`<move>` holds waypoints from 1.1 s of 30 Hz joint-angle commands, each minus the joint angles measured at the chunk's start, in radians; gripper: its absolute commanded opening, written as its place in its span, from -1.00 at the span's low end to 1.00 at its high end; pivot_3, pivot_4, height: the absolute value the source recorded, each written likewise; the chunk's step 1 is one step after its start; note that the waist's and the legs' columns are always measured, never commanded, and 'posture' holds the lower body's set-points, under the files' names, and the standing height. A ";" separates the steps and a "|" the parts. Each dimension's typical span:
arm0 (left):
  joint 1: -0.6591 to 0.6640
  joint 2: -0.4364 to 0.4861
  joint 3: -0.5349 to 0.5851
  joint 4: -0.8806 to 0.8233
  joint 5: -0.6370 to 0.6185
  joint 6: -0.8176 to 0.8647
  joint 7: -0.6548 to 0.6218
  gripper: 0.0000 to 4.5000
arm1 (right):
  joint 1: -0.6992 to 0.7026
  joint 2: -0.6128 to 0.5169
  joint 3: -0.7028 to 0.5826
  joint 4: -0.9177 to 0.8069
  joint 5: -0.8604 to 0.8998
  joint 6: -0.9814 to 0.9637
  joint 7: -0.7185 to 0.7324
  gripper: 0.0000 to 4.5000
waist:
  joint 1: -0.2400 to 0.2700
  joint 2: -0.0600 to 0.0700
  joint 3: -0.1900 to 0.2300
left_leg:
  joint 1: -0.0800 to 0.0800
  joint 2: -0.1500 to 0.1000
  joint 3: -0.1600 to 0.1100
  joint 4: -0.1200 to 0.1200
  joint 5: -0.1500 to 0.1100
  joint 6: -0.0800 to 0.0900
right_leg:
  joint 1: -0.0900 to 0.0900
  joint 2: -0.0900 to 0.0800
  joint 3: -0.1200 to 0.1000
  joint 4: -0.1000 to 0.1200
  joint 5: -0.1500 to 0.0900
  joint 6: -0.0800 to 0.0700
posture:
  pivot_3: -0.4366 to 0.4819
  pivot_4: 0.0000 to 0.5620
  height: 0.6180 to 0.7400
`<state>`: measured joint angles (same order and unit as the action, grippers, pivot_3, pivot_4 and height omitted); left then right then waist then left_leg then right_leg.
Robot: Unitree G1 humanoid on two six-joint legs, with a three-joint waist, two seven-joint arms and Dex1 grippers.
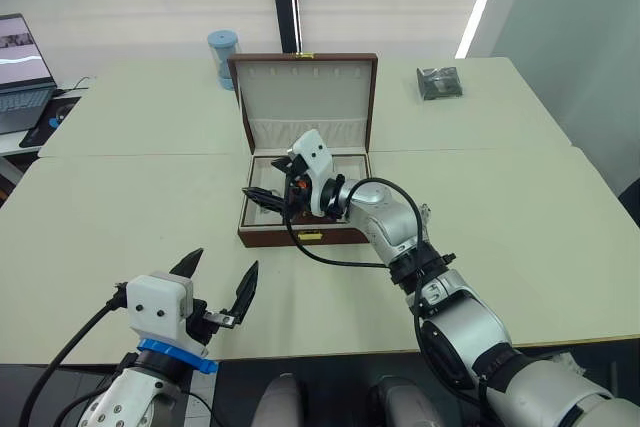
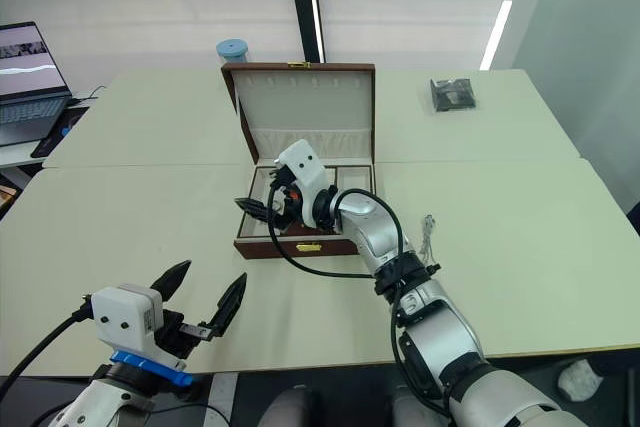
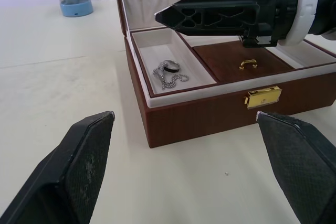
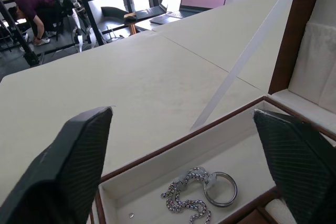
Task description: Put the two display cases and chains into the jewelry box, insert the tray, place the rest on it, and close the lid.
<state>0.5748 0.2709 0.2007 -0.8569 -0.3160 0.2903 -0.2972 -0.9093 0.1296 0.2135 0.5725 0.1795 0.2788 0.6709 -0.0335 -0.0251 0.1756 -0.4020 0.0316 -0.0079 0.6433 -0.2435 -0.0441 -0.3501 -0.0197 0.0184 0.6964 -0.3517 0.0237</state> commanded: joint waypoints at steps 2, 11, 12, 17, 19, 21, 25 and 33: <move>-0.006 -0.004 -0.016 -0.007 -0.002 -0.016 -0.002 1.00 | -0.012 0.009 -0.024 -0.027 0.012 -0.016 0.004 1.00 | 0.000 0.000 0.000 | 0.000 0.000 0.000 0.000 0.000 0.000 | 0.000 0.000 0.000 0.000 0.000 0.000 | -0.05 -0.47 1.00; -0.058 0.081 0.076 0.003 -0.125 0.103 -0.051 1.00 | 0.078 -0.118 -0.035 -0.223 0.044 -0.031 0.120 1.00 | 0.002 0.000 0.000 | -0.001 0.000 -0.001 0.000 0.000 0.000 | 0.000 0.000 -0.001 0.000 0.000 0.000 | -0.05 -0.47 1.00; -0.079 0.106 0.104 0.020 -0.150 0.122 -0.063 1.00 | 0.098 -0.149 -0.047 -0.251 0.055 -0.026 0.137 1.00 | 0.004 0.000 0.000 | -0.002 0.000 -0.001 0.000 0.000 0.000 | -0.001 0.000 -0.001 0.000 0.000 0.000 | -0.05 -0.47 1.00; -0.130 0.213 0.227 0.118 -0.230 0.169 -0.140 1.00 | 0.195 -0.294 -0.097 -0.340 0.097 -0.010 0.205 1.00 | 0.002 0.000 0.000 | -0.001 -0.001 -0.002 0.001 0.000 0.000 | 0.000 0.000 -0.002 0.000 0.000 0.000 | -0.05 -0.47 1.00; -0.140 0.275 0.288 0.180 -0.254 0.177 -0.201 1.00 | 0.258 -0.383 -0.118 -0.384 0.104 -0.011 0.249 1.00 | 0.002 0.000 0.000 | -0.001 -0.001 -0.002 0.000 0.000 0.000 | 0.000 0.000 -0.001 0.000 0.000 0.000 | -0.05 -0.47 1.00; -0.168 0.335 0.331 0.251 -0.264 0.177 -0.252 1.00 | 0.318 -0.461 -0.137 -0.420 0.106 -0.021 0.275 1.00 | 0.003 0.001 0.001 | -0.002 0.000 -0.002 0.000 0.000 0.000 | 0.000 0.000 -0.002 -0.001 0.000 -0.001 | -0.05 -0.47 1.00; -0.258 0.452 0.384 0.419 -0.263 0.157 -0.355 1.00 | 0.456 -0.587 -0.187 -0.493 0.119 -0.051 0.320 1.00 | 0.005 0.001 0.003 | -0.002 0.000 -0.002 0.000 0.000 0.000 | 0.000 0.000 -0.002 -0.001 -0.001 -0.001 | -0.05 -0.47 1.00; -0.402 0.552 0.262 0.549 -0.128 0.108 -0.403 1.00 | 0.671 -0.739 -0.334 -0.546 0.171 -0.051 0.330 1.00 | 0.004 0.000 0.004 | -0.001 0.000 0.000 0.000 0.000 0.000 | 0.000 -0.001 0.000 -0.001 0.000 -0.001 | -0.05 -0.47 1.00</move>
<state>0.1803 0.8191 0.4384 -0.3493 -0.4415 0.4205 -0.6834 -0.2507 -0.5814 -0.0613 0.0571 0.3264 0.2431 0.9969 -0.0298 -0.0246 0.1796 -0.4033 0.0316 -0.0077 0.6429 -0.2435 -0.0441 -0.3501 -0.0198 0.0176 0.6955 -0.3522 0.0230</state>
